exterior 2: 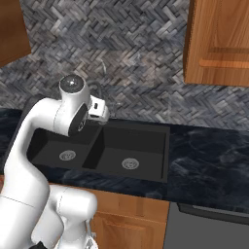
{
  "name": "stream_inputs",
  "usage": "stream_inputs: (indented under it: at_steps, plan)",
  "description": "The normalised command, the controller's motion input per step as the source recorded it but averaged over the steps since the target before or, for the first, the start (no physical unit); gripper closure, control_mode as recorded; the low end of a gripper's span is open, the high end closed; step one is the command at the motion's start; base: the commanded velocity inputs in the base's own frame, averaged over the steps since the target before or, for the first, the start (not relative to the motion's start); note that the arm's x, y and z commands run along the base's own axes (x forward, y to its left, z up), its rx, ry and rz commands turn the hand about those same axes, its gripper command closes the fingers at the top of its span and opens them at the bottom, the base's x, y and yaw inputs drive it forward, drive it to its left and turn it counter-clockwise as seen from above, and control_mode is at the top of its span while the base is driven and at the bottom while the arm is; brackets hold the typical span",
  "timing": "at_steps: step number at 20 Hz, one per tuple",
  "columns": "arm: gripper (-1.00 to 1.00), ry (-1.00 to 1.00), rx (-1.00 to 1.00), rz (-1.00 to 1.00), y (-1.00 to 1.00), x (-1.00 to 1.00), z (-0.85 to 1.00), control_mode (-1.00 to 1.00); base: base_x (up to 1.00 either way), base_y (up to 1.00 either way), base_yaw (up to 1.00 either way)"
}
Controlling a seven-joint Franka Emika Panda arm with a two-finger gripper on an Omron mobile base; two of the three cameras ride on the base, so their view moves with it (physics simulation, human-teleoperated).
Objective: Soak the sponge with water for a few seconds and then drop it inside the sink.
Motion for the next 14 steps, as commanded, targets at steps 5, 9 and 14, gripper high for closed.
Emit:
stream_inputs:
  at_steps: [5, 9, 14]
  plan:
    - [-1.0, -0.08, 0.0, 0.08, 0.0, 0.0, 0.0, -1.0, 0.0, 0.0, 0.0]
    - [-1.0, -0.09, 0.0, 0.08, 0.0, 0.0, 0.0, -1.0, 0.0, 0.0, 0.0]
    - [-1.0, -0.12, 0.0, 0.11, 0.0, 0.0, 0.0, -1.0, 0.0, 0.0, 0.0]
